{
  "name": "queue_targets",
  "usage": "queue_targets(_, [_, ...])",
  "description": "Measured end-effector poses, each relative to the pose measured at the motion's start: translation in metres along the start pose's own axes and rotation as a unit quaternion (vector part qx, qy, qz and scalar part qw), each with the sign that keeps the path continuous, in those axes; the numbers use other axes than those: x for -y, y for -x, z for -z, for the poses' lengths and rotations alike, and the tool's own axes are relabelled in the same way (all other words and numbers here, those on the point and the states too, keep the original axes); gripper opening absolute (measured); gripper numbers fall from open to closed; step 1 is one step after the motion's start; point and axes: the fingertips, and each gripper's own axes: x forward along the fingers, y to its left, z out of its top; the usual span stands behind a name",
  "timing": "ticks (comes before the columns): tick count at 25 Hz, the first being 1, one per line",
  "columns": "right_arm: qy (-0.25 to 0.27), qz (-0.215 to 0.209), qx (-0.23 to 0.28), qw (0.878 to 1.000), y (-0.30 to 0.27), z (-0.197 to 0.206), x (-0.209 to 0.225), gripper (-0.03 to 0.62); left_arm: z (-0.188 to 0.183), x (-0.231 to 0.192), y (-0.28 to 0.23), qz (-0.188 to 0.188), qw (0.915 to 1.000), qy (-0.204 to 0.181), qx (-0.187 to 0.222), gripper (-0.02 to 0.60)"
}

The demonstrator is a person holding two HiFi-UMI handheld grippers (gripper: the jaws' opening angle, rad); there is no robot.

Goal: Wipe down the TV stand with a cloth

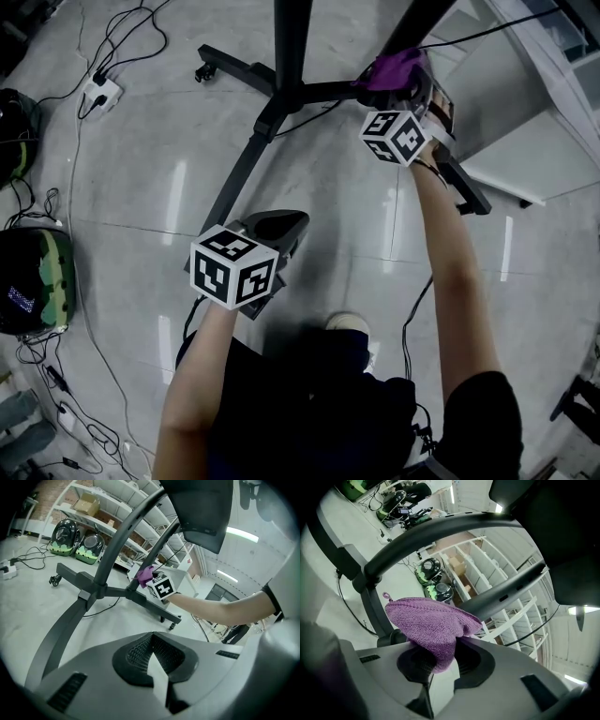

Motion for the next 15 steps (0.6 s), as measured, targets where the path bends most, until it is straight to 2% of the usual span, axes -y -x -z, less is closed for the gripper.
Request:
queue_targets(11, [0.046, -0.076, -0.026, 0.996, -0.01, 0.028, -0.07, 0.097, 0.004, -0.006, -0.008, -0.011, 0.9999, 0.003, -0.013, 0.006])
queue_targets(15, [0.067, -0.085, -0.028, 0.994, -0.013, 0.032, -0.079, 0.097, 0.005, -0.008, -0.009, -0.016, 0.9997, 0.004, -0.016, 0.006])
